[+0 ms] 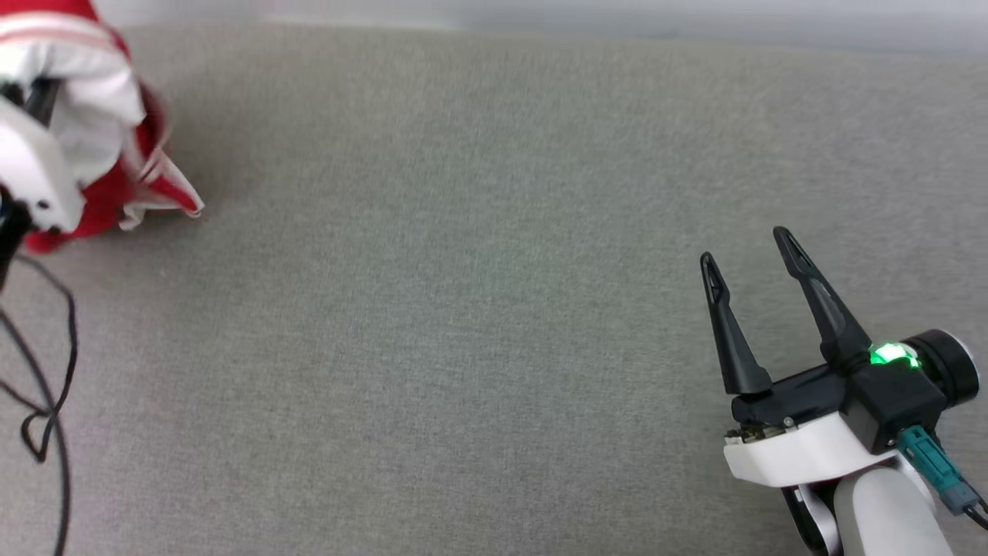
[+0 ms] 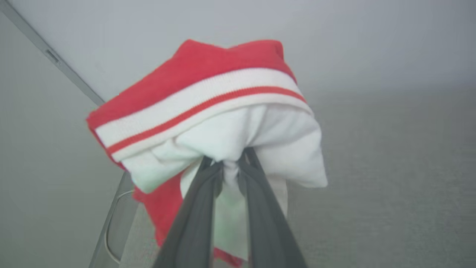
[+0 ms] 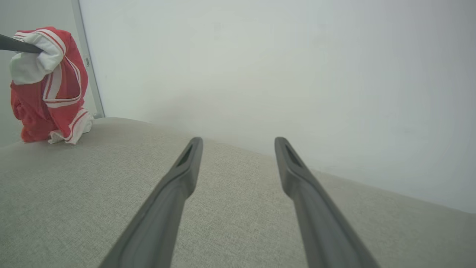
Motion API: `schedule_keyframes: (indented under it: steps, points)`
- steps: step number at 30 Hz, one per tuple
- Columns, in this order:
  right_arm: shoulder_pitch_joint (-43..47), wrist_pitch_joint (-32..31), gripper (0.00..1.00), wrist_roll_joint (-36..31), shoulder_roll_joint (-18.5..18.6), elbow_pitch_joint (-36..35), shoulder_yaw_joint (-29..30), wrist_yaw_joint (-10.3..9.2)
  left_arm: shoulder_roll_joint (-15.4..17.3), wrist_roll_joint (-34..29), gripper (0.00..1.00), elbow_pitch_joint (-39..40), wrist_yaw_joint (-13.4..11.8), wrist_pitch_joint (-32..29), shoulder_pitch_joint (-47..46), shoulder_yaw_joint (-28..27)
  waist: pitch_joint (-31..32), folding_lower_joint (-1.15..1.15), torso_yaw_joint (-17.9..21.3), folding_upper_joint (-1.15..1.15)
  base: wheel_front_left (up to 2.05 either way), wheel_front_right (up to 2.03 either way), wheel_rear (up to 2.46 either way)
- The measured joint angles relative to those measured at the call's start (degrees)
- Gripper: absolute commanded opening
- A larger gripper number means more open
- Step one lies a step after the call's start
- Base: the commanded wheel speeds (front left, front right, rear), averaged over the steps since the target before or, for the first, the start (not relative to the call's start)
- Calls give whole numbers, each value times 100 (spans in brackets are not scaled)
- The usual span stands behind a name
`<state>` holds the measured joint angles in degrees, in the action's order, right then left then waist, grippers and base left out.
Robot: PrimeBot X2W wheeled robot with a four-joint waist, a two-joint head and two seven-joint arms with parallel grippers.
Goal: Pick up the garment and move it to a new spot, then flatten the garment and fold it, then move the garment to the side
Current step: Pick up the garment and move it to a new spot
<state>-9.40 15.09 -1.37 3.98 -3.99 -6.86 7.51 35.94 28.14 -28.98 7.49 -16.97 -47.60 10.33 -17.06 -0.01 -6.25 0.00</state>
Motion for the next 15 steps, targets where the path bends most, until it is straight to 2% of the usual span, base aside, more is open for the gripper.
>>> schedule_keyframes:
  steps: [4,7,12,15]
  points:
    - [18,0,100,43,-45,41,62,0,-57,-77,0,401,1,0,-153,254,205,0,88,0,0,0,0]
    - [52,0,100,88,-79,80,78,0,-219,-156,0,829,0,-65,-338,516,343,-1,249,0,0,0,0]
    - [68,0,100,285,-96,126,159,0,-657,-174,0,1368,1,-211,-621,998,502,-1,605,0,0,0,0]
    - [66,0,100,424,-97,168,209,0,-1028,-75,0,1458,1,-178,-878,1221,559,0,864,0,0,0,0]
